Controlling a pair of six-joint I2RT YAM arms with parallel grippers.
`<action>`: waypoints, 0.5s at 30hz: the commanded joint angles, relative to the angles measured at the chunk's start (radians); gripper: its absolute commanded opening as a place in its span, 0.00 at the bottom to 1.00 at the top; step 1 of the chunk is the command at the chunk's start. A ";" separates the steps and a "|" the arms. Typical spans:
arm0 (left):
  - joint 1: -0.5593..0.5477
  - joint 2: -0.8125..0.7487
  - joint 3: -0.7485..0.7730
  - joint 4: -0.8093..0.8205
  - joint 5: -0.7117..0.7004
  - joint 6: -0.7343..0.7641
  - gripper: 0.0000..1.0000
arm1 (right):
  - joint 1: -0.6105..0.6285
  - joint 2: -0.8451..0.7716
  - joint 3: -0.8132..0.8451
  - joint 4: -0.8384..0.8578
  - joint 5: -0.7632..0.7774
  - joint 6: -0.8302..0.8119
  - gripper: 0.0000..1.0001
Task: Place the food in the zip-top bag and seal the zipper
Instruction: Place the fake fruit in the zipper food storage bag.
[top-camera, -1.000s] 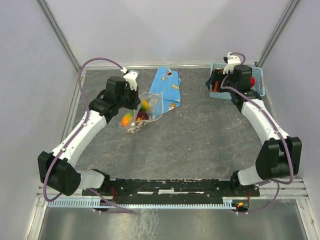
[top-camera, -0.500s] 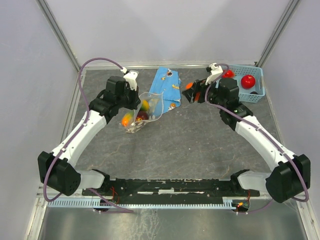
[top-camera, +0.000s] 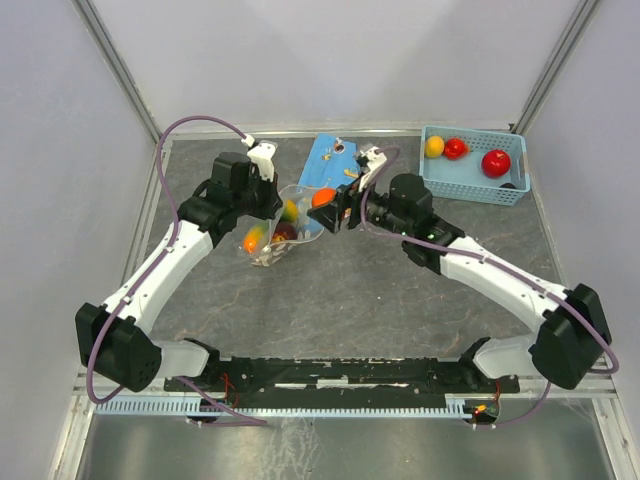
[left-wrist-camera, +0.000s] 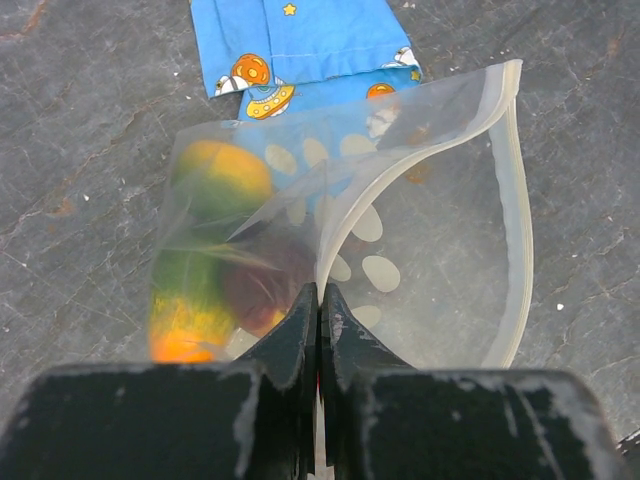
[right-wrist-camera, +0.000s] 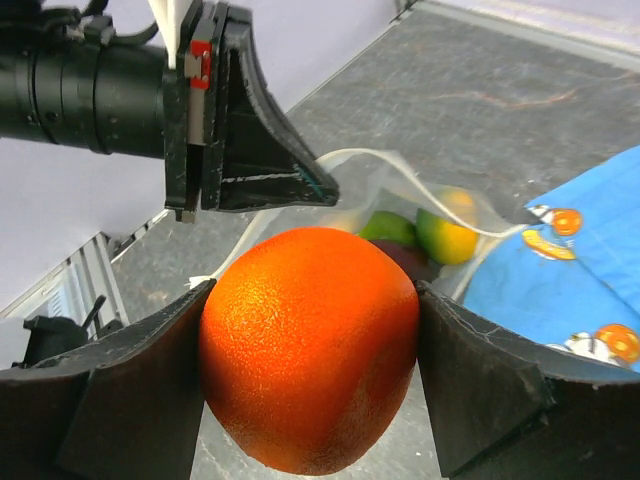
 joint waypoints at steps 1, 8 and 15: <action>0.004 -0.037 0.038 0.038 0.034 -0.043 0.03 | 0.045 0.079 0.067 0.102 -0.033 0.017 0.46; 0.004 -0.041 0.035 0.044 0.051 -0.048 0.03 | 0.075 0.209 0.128 0.118 -0.031 0.031 0.47; 0.004 -0.042 0.036 0.044 0.056 -0.050 0.03 | 0.079 0.294 0.168 0.124 0.021 0.052 0.50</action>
